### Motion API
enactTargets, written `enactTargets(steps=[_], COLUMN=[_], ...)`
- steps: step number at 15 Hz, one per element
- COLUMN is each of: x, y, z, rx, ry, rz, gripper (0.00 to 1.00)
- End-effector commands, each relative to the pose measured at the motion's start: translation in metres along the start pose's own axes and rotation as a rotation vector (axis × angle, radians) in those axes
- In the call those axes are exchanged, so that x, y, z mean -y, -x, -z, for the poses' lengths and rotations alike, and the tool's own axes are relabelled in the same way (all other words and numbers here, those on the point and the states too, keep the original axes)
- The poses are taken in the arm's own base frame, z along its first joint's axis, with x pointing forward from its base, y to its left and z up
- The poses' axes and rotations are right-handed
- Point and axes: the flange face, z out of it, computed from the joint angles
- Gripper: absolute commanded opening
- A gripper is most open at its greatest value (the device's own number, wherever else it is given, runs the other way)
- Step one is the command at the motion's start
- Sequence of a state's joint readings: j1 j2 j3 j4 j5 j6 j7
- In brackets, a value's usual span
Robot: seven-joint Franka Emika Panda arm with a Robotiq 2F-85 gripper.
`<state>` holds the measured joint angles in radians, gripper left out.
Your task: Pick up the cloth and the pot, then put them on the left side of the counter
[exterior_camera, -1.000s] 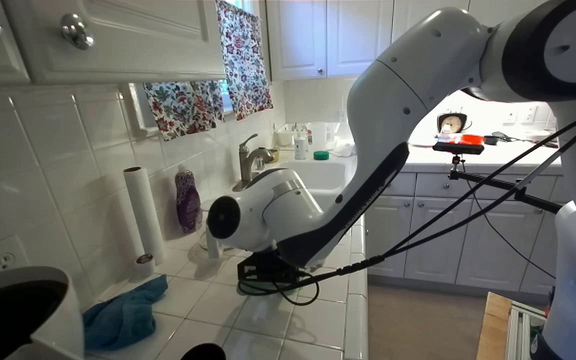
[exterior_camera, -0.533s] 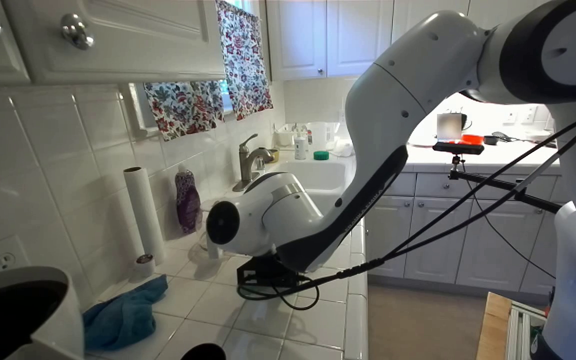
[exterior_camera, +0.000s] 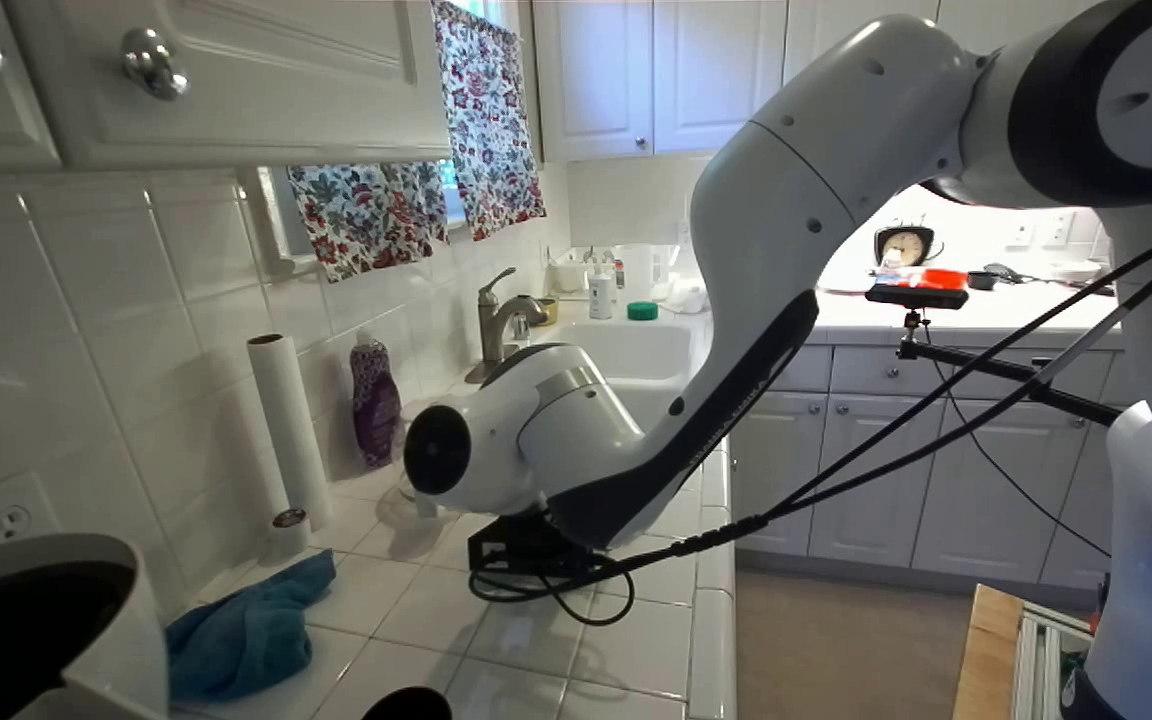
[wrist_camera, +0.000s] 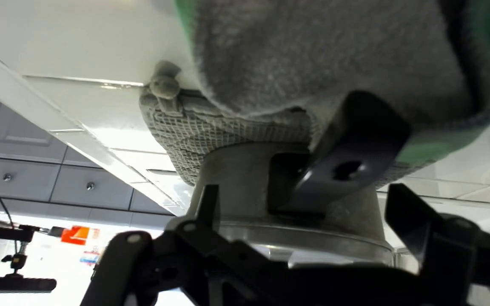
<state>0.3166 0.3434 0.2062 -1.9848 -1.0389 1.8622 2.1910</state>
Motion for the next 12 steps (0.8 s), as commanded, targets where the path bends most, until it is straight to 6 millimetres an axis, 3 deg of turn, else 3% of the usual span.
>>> enactTargets(steps=[1,7,12], x=[-0.006,-0.024,-0.080], y=[-0.005,-0.022,-0.043], z=[0.014,0.036,0.045], rx=[-0.030,-0.091,-0.155], ry=[0.018,0.021,0.004], rz=[-0.041,-0.102,-0.002], gripper=[1.00,1.00,1.00])
